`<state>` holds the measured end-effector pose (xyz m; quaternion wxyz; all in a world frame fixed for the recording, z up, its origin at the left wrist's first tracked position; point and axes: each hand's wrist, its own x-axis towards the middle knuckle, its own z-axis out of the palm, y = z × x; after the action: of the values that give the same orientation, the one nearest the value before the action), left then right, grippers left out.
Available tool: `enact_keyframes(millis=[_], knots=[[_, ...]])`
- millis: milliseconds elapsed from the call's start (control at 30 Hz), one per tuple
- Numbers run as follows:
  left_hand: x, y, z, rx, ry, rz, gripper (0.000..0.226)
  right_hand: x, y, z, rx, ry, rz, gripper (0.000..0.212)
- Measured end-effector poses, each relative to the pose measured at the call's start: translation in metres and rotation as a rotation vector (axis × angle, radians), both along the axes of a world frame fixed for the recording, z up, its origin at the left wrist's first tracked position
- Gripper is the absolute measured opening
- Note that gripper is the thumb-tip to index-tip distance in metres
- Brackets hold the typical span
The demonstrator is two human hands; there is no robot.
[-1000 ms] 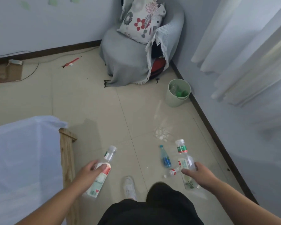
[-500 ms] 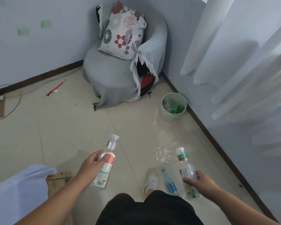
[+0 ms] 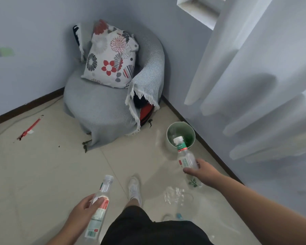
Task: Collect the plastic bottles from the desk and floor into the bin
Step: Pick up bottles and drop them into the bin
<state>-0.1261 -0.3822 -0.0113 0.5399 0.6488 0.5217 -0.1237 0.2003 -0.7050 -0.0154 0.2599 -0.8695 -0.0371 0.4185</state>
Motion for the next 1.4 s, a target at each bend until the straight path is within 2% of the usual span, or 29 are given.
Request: enact_keyframes(millis=[233,367,500,600,800,900,1067,1200,1300,1400], knots=[[0.143,0.105,0.0,-0.031,0.045,-0.241,0.044,0.02,0.025,-0.007,-0.064,0.056,-0.25,0.063],[0.235,0.129,0.011,-0.018,0.035,-0.372,0.04,0.022,0.018,-0.012,-0.111,0.136,-0.36,0.074],[0.32,0.13,0.007,-0.044,0.072,-0.515,0.036,0.026,0.01,-0.028,-0.123,0.21,-0.506,0.07],[0.373,0.121,-0.004,-0.119,0.129,-0.588,0.042,0.038,0.006,-0.048,-0.134,0.276,-0.583,0.069],[0.469,0.087,-0.041,-0.169,0.253,-0.682,0.032,0.089,0.01,-0.079,-0.11,0.383,-0.704,0.069],[0.517,0.07,-0.063,-0.209,0.364,-0.756,0.036,0.116,0.018,-0.092,-0.093,0.462,-0.758,0.069],[0.588,0.046,-0.131,-0.258,0.404,-0.893,0.044,0.156,0.045,-0.136,-0.029,0.561,-0.997,0.064],[0.628,0.019,-0.217,-0.297,0.477,-0.946,0.046,0.189,0.067,-0.215,0.115,0.534,-1.283,0.05],[0.652,-0.005,-0.284,-0.33,0.534,-0.878,0.049,0.216,0.081,-0.278,0.257,0.579,-1.451,0.048],[0.673,-0.028,-0.34,-0.451,0.558,-0.749,0.04,0.244,0.092,-0.33,0.357,0.614,-1.535,0.049]])
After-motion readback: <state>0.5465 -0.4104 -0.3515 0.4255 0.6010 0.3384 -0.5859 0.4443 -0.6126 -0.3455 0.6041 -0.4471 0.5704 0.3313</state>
